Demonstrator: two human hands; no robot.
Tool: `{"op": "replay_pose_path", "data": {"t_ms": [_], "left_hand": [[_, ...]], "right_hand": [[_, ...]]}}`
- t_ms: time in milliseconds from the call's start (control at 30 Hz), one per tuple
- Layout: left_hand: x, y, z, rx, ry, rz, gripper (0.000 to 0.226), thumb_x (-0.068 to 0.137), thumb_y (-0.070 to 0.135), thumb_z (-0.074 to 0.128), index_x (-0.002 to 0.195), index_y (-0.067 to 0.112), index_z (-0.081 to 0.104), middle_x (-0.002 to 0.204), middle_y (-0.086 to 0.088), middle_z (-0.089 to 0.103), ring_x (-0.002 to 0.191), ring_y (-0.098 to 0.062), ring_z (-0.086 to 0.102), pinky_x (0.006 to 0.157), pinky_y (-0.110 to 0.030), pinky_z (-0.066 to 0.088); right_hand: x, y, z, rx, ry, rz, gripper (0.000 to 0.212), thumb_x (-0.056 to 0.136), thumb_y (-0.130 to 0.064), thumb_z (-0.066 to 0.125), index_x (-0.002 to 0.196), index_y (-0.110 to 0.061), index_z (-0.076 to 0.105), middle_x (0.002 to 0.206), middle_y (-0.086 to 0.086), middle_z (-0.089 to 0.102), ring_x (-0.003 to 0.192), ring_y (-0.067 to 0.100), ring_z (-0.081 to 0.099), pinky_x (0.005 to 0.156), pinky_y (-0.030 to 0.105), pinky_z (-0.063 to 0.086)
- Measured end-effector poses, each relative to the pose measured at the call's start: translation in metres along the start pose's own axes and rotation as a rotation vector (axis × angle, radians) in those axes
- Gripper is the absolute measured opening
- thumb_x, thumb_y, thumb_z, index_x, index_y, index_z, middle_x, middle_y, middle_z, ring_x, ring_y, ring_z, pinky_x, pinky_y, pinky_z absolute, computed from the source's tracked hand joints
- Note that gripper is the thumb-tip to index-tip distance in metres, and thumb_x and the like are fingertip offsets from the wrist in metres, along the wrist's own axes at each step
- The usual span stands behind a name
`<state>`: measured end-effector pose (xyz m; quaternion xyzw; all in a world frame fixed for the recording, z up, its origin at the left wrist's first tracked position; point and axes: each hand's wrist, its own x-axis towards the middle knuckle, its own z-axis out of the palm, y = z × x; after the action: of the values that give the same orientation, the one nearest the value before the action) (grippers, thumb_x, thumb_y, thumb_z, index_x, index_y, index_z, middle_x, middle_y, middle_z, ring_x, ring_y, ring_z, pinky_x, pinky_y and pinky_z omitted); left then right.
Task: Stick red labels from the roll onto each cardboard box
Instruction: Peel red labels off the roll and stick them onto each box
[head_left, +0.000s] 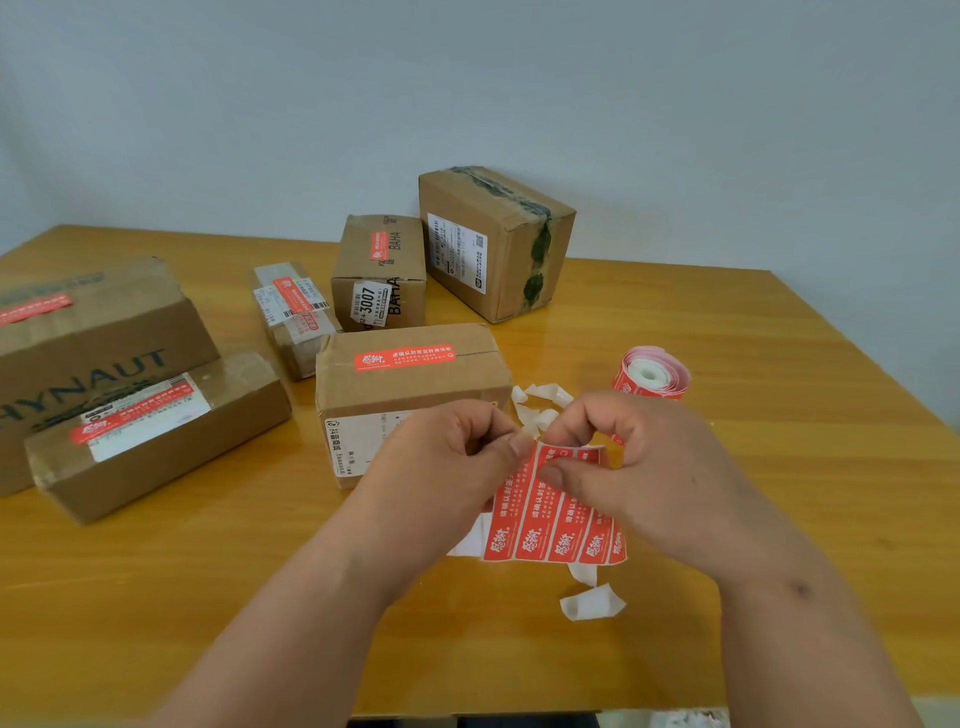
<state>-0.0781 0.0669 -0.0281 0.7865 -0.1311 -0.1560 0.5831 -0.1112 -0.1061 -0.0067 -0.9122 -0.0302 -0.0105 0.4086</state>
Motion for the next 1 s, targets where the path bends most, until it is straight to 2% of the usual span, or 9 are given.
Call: {"op": "replay_pose_path", "data": {"t_ms": [133, 200, 300, 433, 533, 633, 700, 833, 1000], "left_hand": [[-0.0007, 0.0001, 0.0028, -0.024, 0.047, -0.012, 0.025, 0.092, 0.041, 0.057, 0.083, 0.019, 0.065, 0.077, 0.004, 0.073, 0.075, -0.009, 0.072, 0.07, -0.023, 0.059], [0.0002, -0.0004, 0.0031, -0.034, 0.066, -0.02, 0.025, 0.092, 0.039, 0.057, 0.084, 0.017, 0.065, 0.077, 0.002, 0.073, 0.075, -0.011, 0.072, 0.071, -0.027, 0.06], [0.0018, -0.0003, 0.0031, -0.07, 0.075, -0.026, 0.025, 0.091, 0.04, 0.058, 0.087, 0.017, 0.067, 0.079, 0.001, 0.073, 0.077, -0.014, 0.073, 0.075, -0.033, 0.061], [-0.0014, 0.0042, -0.0008, -0.104, 0.022, -0.027, 0.037, 0.078, 0.055, 0.054, 0.091, 0.022, 0.068, 0.08, 0.006, 0.074, 0.077, -0.008, 0.073, 0.069, -0.023, 0.059], [-0.0017, 0.004, -0.0037, -0.068, -0.013, -0.034, 0.03, 0.082, 0.047, 0.06, 0.088, 0.018, 0.067, 0.081, 0.006, 0.075, 0.079, -0.008, 0.073, 0.072, -0.024, 0.059], [-0.0012, 0.005, -0.0039, -0.049, 0.006, -0.022, 0.024, 0.086, 0.04, 0.063, 0.082, 0.016, 0.065, 0.078, 0.007, 0.075, 0.075, -0.007, 0.073, 0.064, -0.017, 0.056], [-0.0011, 0.0073, -0.0027, -0.037, 0.022, -0.009, 0.023, 0.087, 0.039, 0.063, 0.079, 0.018, 0.065, 0.076, 0.008, 0.074, 0.072, -0.007, 0.072, 0.06, -0.014, 0.054], [-0.0004, 0.0084, -0.0002, -0.031, 0.031, -0.013, 0.024, 0.086, 0.041, 0.063, 0.081, 0.018, 0.066, 0.076, 0.007, 0.074, 0.071, -0.007, 0.072, 0.061, -0.018, 0.054], [0.0012, 0.0064, 0.0015, -0.049, 0.044, -0.021, 0.025, 0.089, 0.039, 0.061, 0.08, 0.017, 0.066, 0.075, 0.006, 0.074, 0.071, -0.007, 0.072, 0.061, -0.016, 0.054]], "right_hand": [[-0.0011, -0.0033, 0.0, 0.004, 0.037, -0.011, 0.015, 0.08, -0.032, 0.074, 0.073, -0.03, 0.06, 0.079, -0.02, 0.068, 0.066, -0.004, 0.067, 0.049, 0.011, 0.047], [-0.0013, -0.005, -0.0002, -0.007, 0.046, -0.018, 0.015, 0.08, -0.032, 0.073, 0.073, -0.03, 0.06, 0.08, -0.025, 0.066, 0.067, -0.006, 0.066, 0.049, 0.009, 0.046], [-0.0014, -0.005, -0.0012, -0.021, 0.069, -0.031, 0.014, 0.08, -0.033, 0.073, 0.075, -0.031, 0.061, 0.078, -0.018, 0.067, 0.072, -0.008, 0.065, 0.052, 0.009, 0.047], [-0.0009, -0.0025, -0.0028, -0.004, 0.062, -0.025, 0.013, 0.081, -0.034, 0.072, 0.078, -0.033, 0.06, 0.082, -0.019, 0.066, 0.074, -0.007, 0.065, 0.053, 0.01, 0.049], [0.0002, -0.0022, -0.0052, 0.042, 0.035, -0.023, 0.017, 0.079, -0.032, 0.074, 0.086, -0.037, 0.06, 0.09, -0.024, 0.063, 0.081, -0.006, 0.065, 0.057, 0.013, 0.053], [0.0016, -0.0018, -0.0076, 0.113, -0.036, 0.042, 0.035, 0.074, -0.03, 0.08, 0.1, -0.037, 0.058, 0.087, -0.017, 0.067, 0.082, -0.004, 0.067, 0.06, 0.014, 0.054], [0.0036, -0.0012, -0.0081, 0.126, -0.067, 0.093, 0.035, 0.07, -0.03, 0.083, 0.097, -0.032, 0.061, 0.085, -0.013, 0.071, 0.078, 0.0, 0.069, 0.061, 0.017, 0.054], [0.0074, -0.0002, -0.006, 0.089, -0.13, 0.149, 0.021, 0.071, -0.03, 0.082, 0.084, -0.02, 0.068, 0.083, -0.008, 0.074, 0.075, 0.007, 0.072, 0.074, 0.034, 0.059], [0.0059, -0.0028, -0.004, 0.08, -0.114, 0.14, 0.016, 0.075, -0.031, 0.079, 0.08, -0.019, 0.07, 0.079, -0.008, 0.074, 0.07, 0.008, 0.072, 0.069, 0.034, 0.06]]}}
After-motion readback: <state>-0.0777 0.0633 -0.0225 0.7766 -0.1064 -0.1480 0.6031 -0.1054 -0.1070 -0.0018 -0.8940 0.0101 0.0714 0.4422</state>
